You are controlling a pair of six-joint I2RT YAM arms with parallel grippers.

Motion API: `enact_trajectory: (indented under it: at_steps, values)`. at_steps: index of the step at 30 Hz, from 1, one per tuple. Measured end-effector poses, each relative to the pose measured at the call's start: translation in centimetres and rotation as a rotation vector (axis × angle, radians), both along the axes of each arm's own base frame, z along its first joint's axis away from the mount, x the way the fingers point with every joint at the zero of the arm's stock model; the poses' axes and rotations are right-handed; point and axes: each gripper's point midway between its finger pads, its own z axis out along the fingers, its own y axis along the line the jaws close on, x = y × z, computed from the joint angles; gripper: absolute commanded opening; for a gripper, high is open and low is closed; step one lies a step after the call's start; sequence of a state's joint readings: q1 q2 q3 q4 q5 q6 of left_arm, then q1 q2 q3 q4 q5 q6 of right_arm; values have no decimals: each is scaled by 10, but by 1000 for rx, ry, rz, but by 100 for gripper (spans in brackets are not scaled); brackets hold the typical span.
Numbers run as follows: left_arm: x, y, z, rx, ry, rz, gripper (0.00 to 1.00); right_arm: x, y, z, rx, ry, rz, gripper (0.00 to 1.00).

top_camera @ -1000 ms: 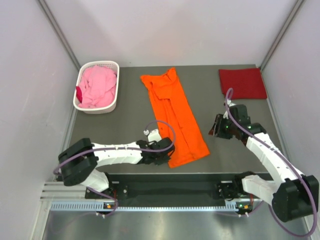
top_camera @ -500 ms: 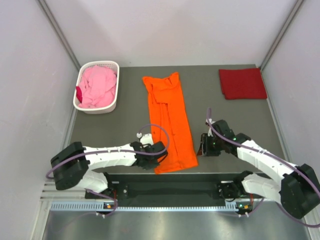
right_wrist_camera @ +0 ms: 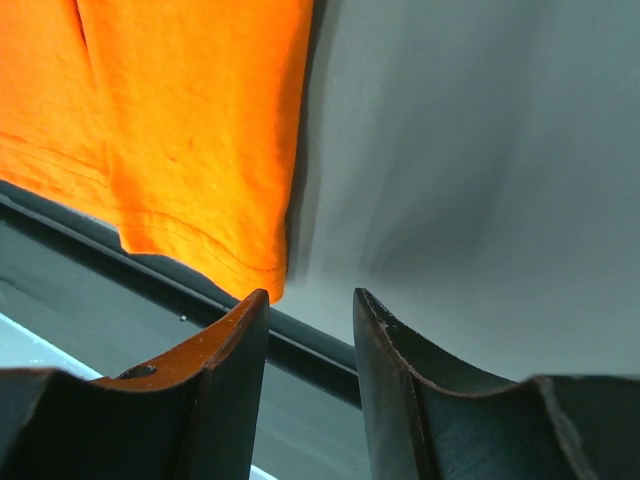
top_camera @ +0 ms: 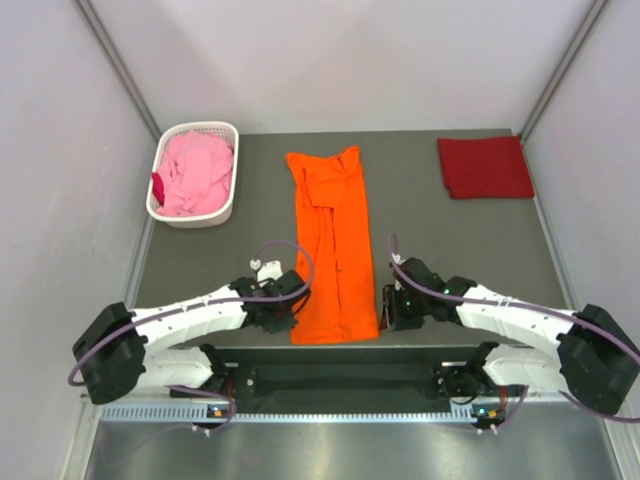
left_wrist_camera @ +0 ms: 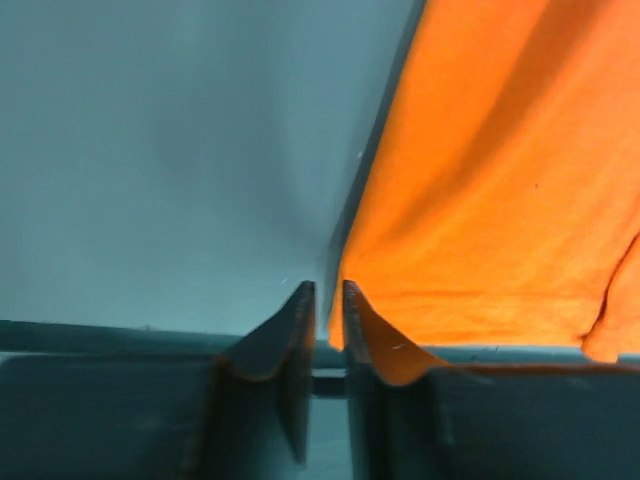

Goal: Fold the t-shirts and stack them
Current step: Fold the tshirt

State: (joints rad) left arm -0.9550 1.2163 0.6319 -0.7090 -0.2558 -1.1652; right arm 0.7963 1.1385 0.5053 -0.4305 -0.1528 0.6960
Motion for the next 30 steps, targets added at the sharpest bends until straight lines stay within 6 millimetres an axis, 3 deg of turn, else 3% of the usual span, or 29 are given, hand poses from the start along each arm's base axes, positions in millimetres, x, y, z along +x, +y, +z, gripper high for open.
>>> enact_trajectory:
  at_steps: [3,8,11,24,27,30]
  values:
    - [-3,2,7,-7,-1,-22,33,-2,2,-1,-8,6,-14,40]
    - [3,-19,32,-87,-19,-81,34,3,12,12,21,-10,-47,41]
    - [4,-30,37,-132,-23,-101,33,6,19,17,37,-23,-56,41]
    - [-15,-24,3,-114,75,-107,26,1,20,-2,-38,-18,-44,40]
    - [-19,-20,-6,-104,96,-102,23,0,21,-3,-35,-18,-45,34]
    - [-24,-21,-11,-118,112,-95,19,-5,19,-9,-44,-10,-45,18]
